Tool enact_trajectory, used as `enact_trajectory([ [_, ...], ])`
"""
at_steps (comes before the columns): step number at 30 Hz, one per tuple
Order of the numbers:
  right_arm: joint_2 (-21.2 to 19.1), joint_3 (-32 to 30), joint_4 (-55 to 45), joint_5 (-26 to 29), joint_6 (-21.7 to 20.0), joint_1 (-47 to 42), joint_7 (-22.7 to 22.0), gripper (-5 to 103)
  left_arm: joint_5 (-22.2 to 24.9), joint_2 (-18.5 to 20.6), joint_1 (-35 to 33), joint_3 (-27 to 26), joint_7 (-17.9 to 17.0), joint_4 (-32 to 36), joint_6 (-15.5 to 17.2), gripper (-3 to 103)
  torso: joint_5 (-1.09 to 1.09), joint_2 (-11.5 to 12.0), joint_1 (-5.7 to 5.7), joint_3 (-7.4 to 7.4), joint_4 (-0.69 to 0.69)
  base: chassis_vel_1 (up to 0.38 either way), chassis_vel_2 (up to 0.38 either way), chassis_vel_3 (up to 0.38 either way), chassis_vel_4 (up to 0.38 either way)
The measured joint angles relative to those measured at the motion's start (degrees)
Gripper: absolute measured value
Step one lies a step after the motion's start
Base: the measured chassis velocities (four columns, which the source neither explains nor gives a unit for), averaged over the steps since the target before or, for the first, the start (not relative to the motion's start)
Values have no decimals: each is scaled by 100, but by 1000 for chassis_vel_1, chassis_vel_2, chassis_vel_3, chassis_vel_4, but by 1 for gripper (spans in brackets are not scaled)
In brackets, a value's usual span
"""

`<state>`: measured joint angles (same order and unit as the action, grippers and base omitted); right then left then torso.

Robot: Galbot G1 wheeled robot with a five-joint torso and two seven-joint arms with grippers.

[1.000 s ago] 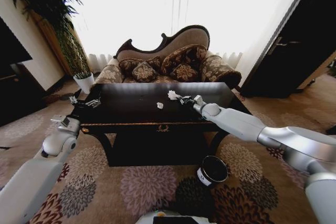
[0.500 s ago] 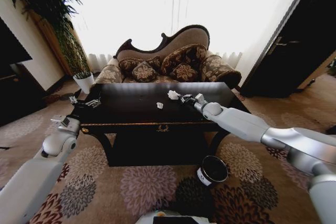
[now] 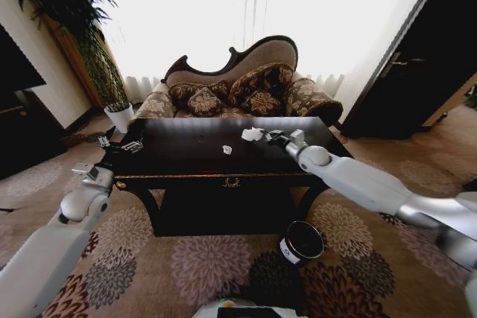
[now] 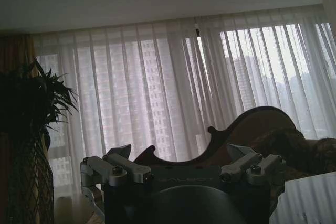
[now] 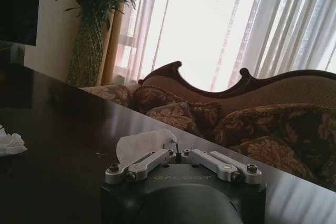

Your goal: Move to the front of the table and place the trash on the table into the trash bin.

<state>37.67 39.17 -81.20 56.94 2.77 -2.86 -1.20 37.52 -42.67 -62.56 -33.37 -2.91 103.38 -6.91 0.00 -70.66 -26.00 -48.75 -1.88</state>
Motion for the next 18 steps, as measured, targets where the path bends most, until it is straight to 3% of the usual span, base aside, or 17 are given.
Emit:
enact_trajectory([
  [10,-741,-1677,-711,59,-42,-1414,-75,0,0,0,0,1,1,1,0,100,-1,0,0,0,2,0,0,0,0],
  [13,-1163,-2874,-1282,105,-42,-2726,-61,0,0,0,0,0,0,1,0,100,3,0,0,0,-2,0,0,0,0],
  [18,-1420,-3739,-1741,168,33,-3578,-66,0,0,0,0,1,0,1,0,100,-3,0,1,1,-1,0,0,0,0],
])
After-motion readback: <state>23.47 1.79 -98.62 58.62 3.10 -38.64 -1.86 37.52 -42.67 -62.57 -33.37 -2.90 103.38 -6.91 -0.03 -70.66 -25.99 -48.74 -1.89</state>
